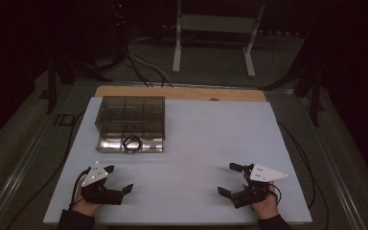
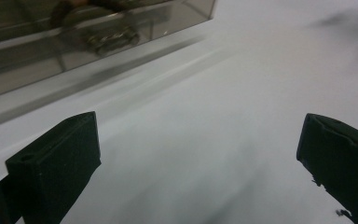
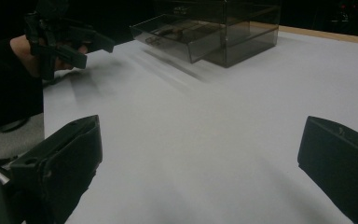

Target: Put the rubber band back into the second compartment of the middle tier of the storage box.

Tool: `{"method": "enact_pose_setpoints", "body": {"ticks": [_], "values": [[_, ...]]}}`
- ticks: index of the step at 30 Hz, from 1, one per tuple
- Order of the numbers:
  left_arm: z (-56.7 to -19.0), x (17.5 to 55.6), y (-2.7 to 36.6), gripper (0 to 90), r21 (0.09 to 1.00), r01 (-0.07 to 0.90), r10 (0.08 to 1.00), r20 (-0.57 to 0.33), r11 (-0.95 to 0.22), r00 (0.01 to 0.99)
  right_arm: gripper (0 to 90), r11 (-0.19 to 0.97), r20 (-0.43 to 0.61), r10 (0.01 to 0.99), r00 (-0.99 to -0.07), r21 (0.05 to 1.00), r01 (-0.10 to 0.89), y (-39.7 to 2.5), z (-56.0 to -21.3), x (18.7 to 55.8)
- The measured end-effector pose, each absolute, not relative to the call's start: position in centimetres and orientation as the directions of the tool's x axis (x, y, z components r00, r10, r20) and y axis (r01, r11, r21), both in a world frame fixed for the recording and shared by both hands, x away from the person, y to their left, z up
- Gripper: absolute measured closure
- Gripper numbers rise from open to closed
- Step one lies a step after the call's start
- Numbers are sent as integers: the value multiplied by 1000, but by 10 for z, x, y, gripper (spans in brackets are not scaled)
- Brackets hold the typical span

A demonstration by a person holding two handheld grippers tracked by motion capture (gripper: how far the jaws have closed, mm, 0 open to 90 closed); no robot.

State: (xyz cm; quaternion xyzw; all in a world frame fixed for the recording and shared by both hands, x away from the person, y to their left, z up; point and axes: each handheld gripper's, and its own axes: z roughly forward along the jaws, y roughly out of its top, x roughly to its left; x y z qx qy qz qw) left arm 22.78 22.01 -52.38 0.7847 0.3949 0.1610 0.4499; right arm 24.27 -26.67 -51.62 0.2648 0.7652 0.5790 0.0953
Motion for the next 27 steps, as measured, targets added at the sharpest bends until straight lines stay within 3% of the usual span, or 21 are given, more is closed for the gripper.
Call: {"method": "enact_pose_setpoints", "body": {"ticks": [27], "values": [[-525, 213, 243, 3, 844, 490, 810, -123, -218, 573, 0, 206, 155, 504, -850, 934, 292, -264, -517, 242]]}}
